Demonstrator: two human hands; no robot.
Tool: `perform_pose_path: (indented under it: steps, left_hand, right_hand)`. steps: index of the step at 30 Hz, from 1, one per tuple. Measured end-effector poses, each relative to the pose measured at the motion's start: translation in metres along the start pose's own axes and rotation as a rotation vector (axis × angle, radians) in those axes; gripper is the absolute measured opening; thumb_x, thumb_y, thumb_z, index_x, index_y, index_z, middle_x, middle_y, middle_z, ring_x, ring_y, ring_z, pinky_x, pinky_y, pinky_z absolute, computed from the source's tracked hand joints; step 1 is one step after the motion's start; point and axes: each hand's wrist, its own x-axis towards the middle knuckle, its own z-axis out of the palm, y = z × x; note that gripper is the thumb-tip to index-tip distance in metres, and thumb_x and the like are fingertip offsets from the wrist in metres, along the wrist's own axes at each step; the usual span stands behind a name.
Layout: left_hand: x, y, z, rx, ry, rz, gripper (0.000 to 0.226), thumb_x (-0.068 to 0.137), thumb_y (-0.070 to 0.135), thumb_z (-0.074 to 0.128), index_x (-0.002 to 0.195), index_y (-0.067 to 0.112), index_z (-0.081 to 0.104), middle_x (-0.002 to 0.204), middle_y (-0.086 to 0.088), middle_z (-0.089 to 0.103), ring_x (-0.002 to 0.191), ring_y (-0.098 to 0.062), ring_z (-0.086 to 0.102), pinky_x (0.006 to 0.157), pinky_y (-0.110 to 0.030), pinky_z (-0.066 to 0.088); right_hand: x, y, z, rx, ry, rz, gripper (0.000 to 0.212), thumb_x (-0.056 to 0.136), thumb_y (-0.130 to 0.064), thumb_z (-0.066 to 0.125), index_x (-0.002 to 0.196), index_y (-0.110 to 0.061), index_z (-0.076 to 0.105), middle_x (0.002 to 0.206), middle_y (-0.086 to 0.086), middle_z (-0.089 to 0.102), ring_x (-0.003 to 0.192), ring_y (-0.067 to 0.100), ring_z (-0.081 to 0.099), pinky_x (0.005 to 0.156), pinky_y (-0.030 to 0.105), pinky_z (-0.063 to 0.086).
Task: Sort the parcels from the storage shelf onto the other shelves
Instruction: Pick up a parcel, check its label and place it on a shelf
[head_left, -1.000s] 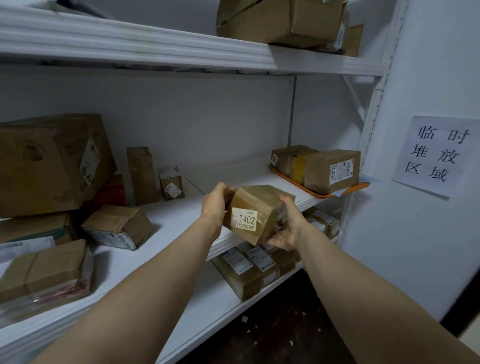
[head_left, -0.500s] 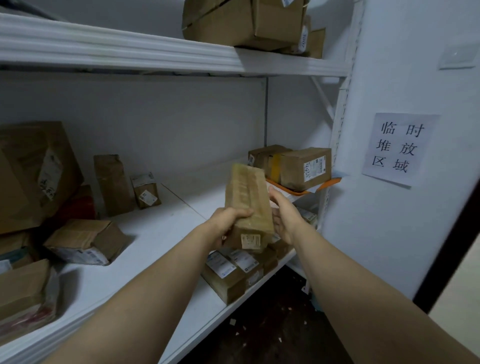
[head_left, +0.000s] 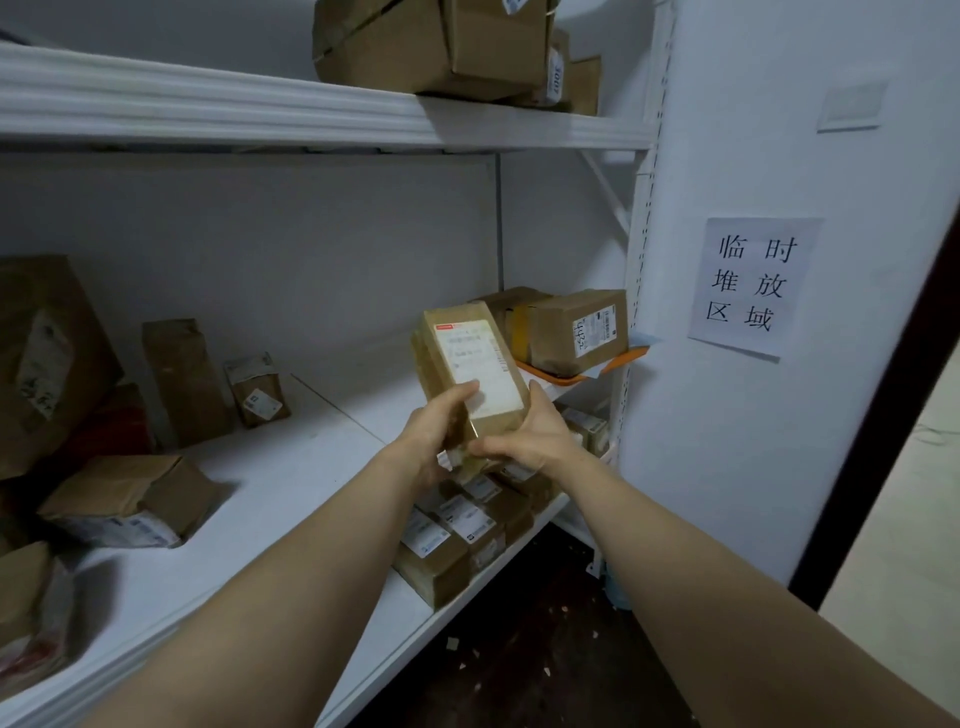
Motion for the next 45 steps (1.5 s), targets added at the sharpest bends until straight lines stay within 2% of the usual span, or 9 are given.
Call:
perform_pose_path:
  steps: [5,10,13,17,23,31,36,39,45]
  left_hand:
    - [0.012,-0.011,0.007,0.039,0.098,0.035,0.052,0.081,0.02,0.074,0.125,0.005,0.051,0.114,-0.009,0.067,0.088,-0.019,0.064,0.055,-0.028,0.049]
    - [0.022,-0.023,0.029,0.07,0.057,-0.007,0.052,0.08,0.022,0.074,0.124,0.008,0.05,0.109,-0.013,0.067,0.093,-0.026,0.064,0.075,-0.035,0.053]
    - [0.026,-0.033,0.052,0.11,-0.05,-0.079,0.049,0.083,0.03,0.069,0.125,0.014,0.05,0.113,-0.013,0.066,0.103,-0.035,0.062,0.091,-0.053,0.051]
    - [0.032,-0.056,0.086,0.141,-0.163,-0.197,0.037,0.094,0.042,0.052,0.122,0.018,0.053,0.116,-0.012,0.062,0.107,-0.033,0.059,0.088,-0.05,0.051]
    - [0.036,-0.092,0.118,0.198,-0.17,-0.401,0.035,0.097,0.043,0.039,0.111,0.014,0.054,0.105,-0.013,0.059,0.094,-0.033,0.06,0.084,-0.05,0.05]
    - [0.028,-0.131,0.088,0.255,-0.123,-0.52,0.036,0.091,0.044,0.042,0.104,0.015,0.059,0.101,-0.011,0.063,0.097,-0.033,0.059,0.102,-0.055,0.037]
    - [0.022,-0.147,0.04,0.219,0.027,-0.562,0.043,0.092,0.043,0.045,0.12,0.014,0.057,0.109,-0.011,0.063,0.094,-0.028,0.058,0.08,-0.039,0.041]
    - [0.025,-0.159,0.005,0.224,0.124,-0.577,0.046,0.091,0.043,0.045,0.126,0.014,0.053,0.125,-0.013,0.058,0.113,-0.03,0.053,0.093,-0.047,0.035]
    - [0.033,-0.185,-0.059,-0.035,0.298,-0.524,0.028,0.097,0.015,0.048,0.124,0.008,0.049,0.096,-0.009,0.056,0.087,-0.023,0.057,0.078,-0.037,0.049]
  right_hand:
    - [0.003,0.017,-0.006,0.0,-0.034,-0.058,0.135,0.019,-0.055,0.092,0.137,-0.026,0.033,0.13,-0.003,0.049,0.123,0.018,0.048,0.1,0.043,0.049]
    - [-0.018,0.025,-0.038,0.197,-0.095,0.09,0.063,0.076,-0.037,0.077,0.127,-0.025,0.044,0.113,-0.006,0.058,0.107,0.016,0.057,0.092,0.035,0.05]
    - [-0.021,0.043,-0.061,0.253,-0.081,0.287,0.057,0.079,-0.051,0.06,0.13,-0.027,0.049,0.12,0.002,0.061,0.11,0.025,0.058,0.094,0.049,0.05]
    - [-0.03,0.069,-0.09,0.24,-0.076,0.408,0.036,0.09,-0.04,0.054,0.122,-0.023,0.052,0.116,0.008,0.062,0.105,0.027,0.062,0.084,0.044,0.057]
    - [-0.038,0.103,-0.11,0.116,-0.119,0.594,0.038,0.093,-0.047,0.053,0.118,-0.018,0.056,0.102,0.009,0.067,0.092,0.025,0.066,0.062,0.039,0.06]
    - [-0.026,0.129,-0.062,0.015,-0.262,0.68,0.046,0.09,-0.052,0.055,0.118,-0.016,0.055,0.109,0.013,0.065,0.102,0.031,0.063,0.047,0.034,0.057]
    - [-0.013,0.132,-0.005,-0.017,-0.396,0.642,0.045,0.085,-0.05,0.052,0.117,-0.019,0.056,0.115,0.012,0.064,0.102,0.032,0.063,0.058,0.036,0.059]
    - [-0.005,0.127,0.029,-0.031,-0.461,0.634,0.032,0.092,-0.037,0.048,0.116,-0.016,0.052,0.124,0.013,0.059,0.107,0.033,0.062,0.065,0.036,0.059]
    - [0.012,0.127,0.104,-0.102,-0.525,0.614,0.032,0.097,-0.02,0.049,0.127,-0.01,0.047,0.131,0.012,0.051,0.114,0.032,0.057,0.075,0.034,0.058]
